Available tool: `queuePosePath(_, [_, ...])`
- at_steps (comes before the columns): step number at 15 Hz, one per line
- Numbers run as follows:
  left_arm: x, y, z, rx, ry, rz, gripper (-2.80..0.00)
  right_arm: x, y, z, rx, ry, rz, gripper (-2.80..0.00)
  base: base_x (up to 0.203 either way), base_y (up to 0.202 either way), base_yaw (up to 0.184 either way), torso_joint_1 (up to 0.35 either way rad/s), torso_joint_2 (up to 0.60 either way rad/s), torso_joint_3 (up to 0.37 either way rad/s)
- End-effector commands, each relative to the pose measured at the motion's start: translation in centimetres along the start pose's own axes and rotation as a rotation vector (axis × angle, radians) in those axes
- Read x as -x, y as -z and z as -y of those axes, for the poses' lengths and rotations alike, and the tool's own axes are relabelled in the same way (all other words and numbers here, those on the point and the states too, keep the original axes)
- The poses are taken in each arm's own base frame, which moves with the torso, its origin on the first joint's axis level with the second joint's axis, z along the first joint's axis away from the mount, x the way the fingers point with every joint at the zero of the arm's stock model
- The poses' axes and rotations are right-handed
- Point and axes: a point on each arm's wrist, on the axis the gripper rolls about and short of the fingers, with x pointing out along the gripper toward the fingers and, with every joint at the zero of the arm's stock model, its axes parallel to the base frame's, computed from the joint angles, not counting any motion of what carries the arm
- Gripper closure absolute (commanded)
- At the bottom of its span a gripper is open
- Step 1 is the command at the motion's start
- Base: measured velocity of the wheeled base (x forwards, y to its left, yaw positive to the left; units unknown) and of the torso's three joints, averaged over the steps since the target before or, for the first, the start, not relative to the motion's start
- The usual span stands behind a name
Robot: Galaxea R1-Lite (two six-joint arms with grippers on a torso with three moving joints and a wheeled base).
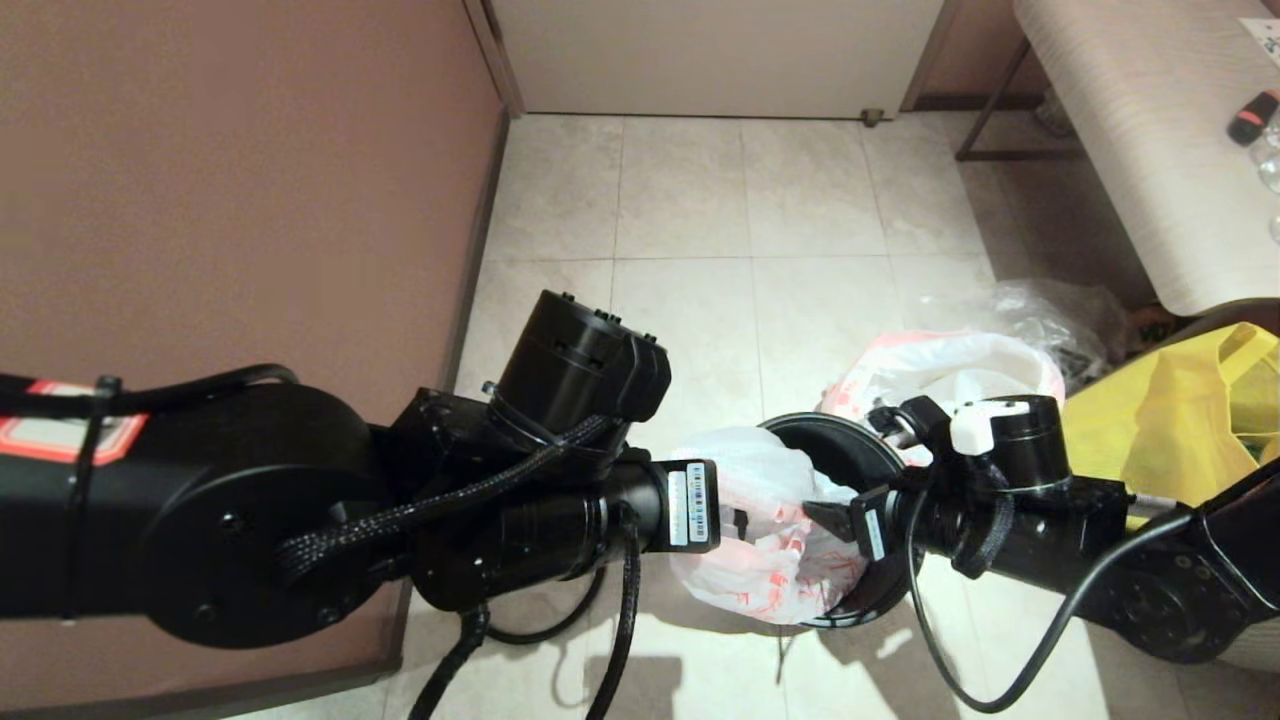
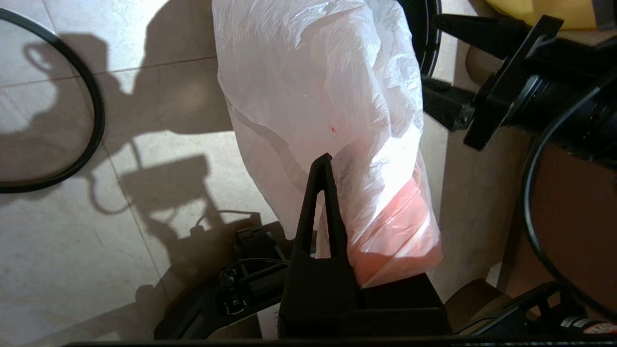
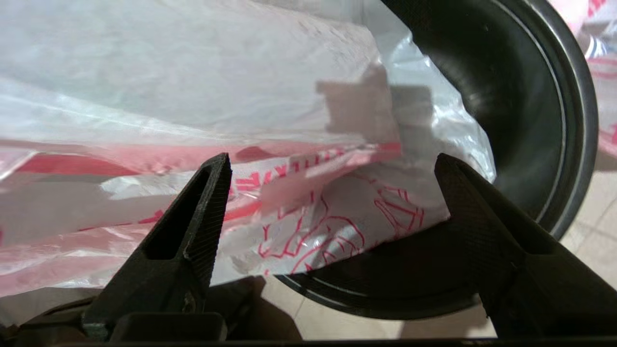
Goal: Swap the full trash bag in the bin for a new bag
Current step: Put the new garbage bag on the trash can
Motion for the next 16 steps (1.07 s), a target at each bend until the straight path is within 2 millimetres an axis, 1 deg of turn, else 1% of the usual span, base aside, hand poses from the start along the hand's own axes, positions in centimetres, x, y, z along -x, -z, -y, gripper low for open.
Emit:
queuePosePath(1, [0.4,-0.1,0.2,0.004,0.010,0.008,0.00,0.0,0.2,-0.6,0.016,-0.015,0.042,-2.80,0.000,0.000,0.000,0.000,0.00,0.000])
queuePosePath(5, [0.8,0.0,0.1,0.003,0.024,0.004,0.00,-1.1,-0.4,-1.3,0.121,-0.006,0.161,-2.80,0.000,0.000,0.000,0.000,0.00,0.000])
queuePosePath(7, [0.8,0.0,-0.2,0.006,0.035,-0.010,0.00,-0.5,-0.5,-1.8,0.132,-0.021,0.182,-2.80,0.000,0.000,0.000,0.000,0.00,0.000])
queuePosePath(10, [0.3,-0.1,-0.6,0.012,0.017,-0.013,0.00,2.1,-0.1,-1.8,0.138,-0.069,0.182,-2.80,0.000,0.000,0.000,0.000,0.00,0.000])
queuePosePath(11, [0.0,-0.2,-0.9,0.016,0.004,-0.012,0.00,2.6,0.3,-2.1,0.142,-0.088,0.175,-2.80,0.000,0.000,0.000,0.000,0.00,0.000])
queuePosePath(13, [-0.3,-0.3,-1.2,0.010,-0.006,-0.015,0.00,3.0,0.5,-3.0,0.151,-0.120,0.174,-2.80,0.000,0.000,0.000,0.000,0.00,0.000])
queuePosePath(16, [0.0,-1.0,-0.7,0.015,0.014,0.007,0.00,3.0,0.8,-4.9,0.172,-0.180,0.181,-2.80,0.000,0.000,0.000,0.000,0.00,0.000])
